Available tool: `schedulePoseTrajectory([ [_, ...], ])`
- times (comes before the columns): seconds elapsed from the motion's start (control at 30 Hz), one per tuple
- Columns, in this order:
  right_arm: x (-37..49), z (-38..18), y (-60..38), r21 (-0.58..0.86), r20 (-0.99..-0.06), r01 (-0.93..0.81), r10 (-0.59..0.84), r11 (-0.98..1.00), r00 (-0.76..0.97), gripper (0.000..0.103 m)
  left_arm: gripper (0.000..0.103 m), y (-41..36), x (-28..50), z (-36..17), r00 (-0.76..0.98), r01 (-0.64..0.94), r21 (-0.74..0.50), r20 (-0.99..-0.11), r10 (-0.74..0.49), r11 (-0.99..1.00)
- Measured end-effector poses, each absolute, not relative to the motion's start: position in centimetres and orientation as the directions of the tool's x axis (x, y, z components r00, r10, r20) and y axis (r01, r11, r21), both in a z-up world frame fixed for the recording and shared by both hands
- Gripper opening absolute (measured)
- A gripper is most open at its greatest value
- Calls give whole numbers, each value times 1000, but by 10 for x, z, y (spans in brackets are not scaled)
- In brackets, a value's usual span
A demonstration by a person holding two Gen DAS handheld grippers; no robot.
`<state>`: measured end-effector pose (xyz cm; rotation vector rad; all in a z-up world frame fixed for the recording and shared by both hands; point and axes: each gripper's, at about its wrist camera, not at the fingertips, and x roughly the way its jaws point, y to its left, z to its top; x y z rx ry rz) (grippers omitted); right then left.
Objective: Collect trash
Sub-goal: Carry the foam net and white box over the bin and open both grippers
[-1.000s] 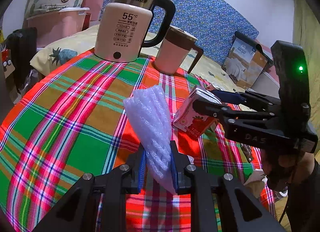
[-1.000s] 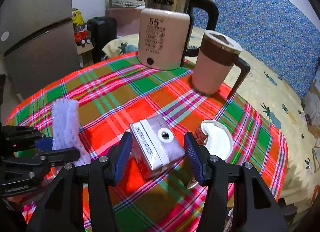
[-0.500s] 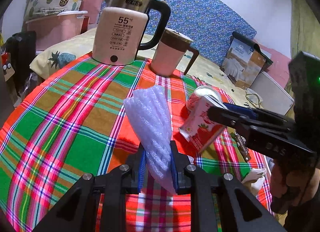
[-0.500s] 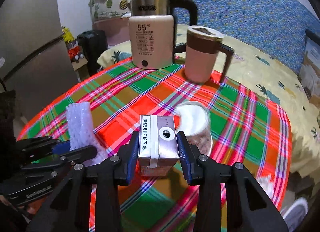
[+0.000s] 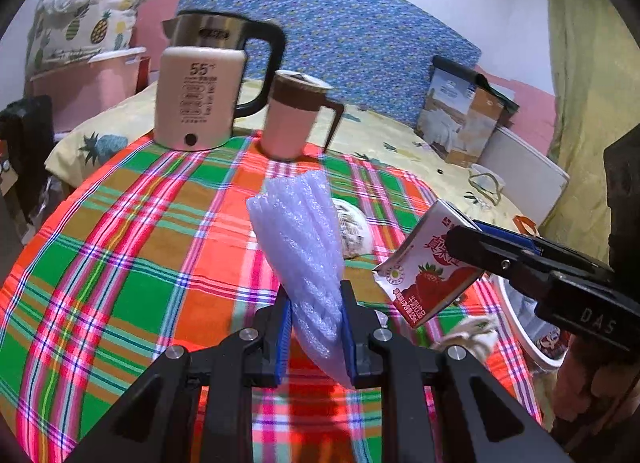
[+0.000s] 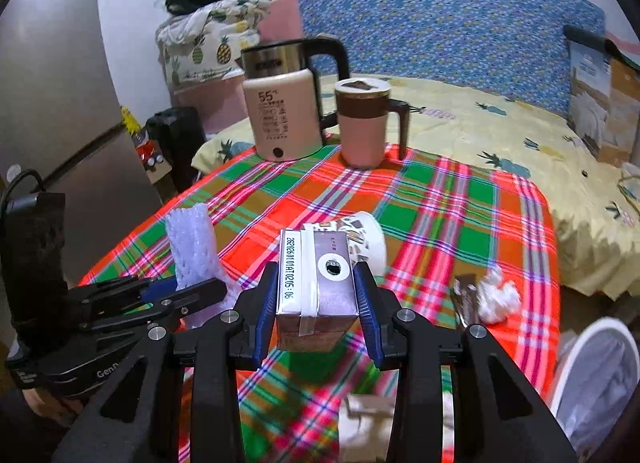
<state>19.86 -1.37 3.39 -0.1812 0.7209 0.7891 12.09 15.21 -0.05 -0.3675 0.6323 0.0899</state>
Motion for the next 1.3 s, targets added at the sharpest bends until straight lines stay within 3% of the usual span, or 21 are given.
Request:
schedulePoseTrajectory([
  [0.8, 159, 34, -150, 231, -588, -483, 517, 845, 622, 39, 22, 34, 116, 12, 764, 42, -260, -614, -199, 965],
  [1.3, 153, 24, -238, 245, -591, -282, 373, 928, 715, 39, 22, -44, 130, 21, 717, 204, -239, -624, -312, 949],
])
